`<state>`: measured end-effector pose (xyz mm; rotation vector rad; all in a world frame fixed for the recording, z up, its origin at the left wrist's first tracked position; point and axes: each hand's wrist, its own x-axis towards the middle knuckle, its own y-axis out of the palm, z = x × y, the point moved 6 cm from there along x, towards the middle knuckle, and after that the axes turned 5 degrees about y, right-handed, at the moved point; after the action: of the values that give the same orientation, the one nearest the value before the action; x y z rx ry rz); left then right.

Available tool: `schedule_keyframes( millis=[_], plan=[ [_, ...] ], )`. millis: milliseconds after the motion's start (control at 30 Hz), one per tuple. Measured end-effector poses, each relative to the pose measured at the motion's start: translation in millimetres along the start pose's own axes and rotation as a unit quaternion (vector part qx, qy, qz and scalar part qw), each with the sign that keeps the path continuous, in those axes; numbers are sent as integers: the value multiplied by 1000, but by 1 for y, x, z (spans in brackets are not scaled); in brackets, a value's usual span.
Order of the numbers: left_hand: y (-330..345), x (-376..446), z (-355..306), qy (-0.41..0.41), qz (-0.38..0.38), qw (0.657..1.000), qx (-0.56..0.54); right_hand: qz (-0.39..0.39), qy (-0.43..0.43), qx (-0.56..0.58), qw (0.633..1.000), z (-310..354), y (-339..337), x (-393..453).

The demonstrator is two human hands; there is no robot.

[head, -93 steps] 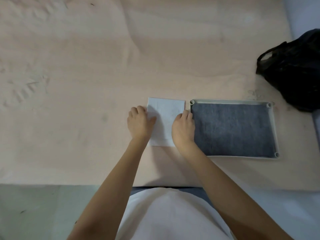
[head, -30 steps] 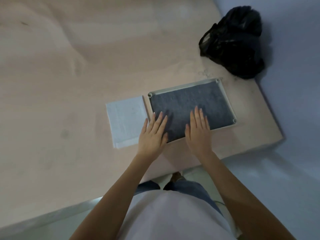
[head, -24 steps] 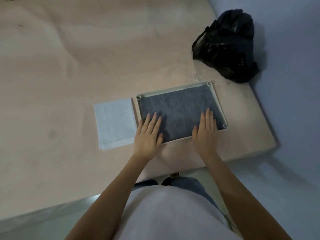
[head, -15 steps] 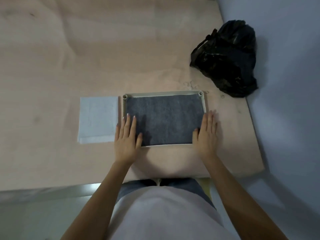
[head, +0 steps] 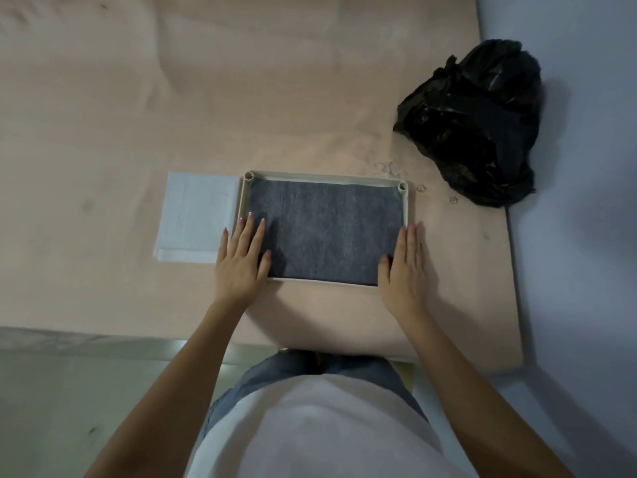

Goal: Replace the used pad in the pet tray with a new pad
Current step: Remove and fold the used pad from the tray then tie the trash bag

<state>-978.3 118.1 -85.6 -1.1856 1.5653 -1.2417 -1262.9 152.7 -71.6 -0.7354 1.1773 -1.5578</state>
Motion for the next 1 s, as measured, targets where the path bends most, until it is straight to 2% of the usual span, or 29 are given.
schedule_keyframes(
  millis=[167,233,433,533,600,733,900,1000],
  plan=[
    [-6,1,-4,-8,-6,1000,1,11,7,-20,1000,3,-2,-1],
    [-12,7,-21,2,-16,1000,-9,-7,21,-27,999,2,-11,-4],
    [-14,50,-129,130,46,989,-51,-60,32,-80,994,5,-36,-13],
    [-13,80,-178,170,70,983,-21,-23,77,-117,990,7,-36,-14],
    [-10,99,-201,174,80,982,2,-19,113,-120,986,9,-37,-15],
    [3,120,-223,156,120,980,31,-50,122,-150,980,21,-41,-22],
    [17,126,-227,144,157,976,50,34,164,-142,976,16,-19,-19],
    [18,127,-226,140,154,977,50,29,168,-109,979,12,-17,-15]
  ],
)
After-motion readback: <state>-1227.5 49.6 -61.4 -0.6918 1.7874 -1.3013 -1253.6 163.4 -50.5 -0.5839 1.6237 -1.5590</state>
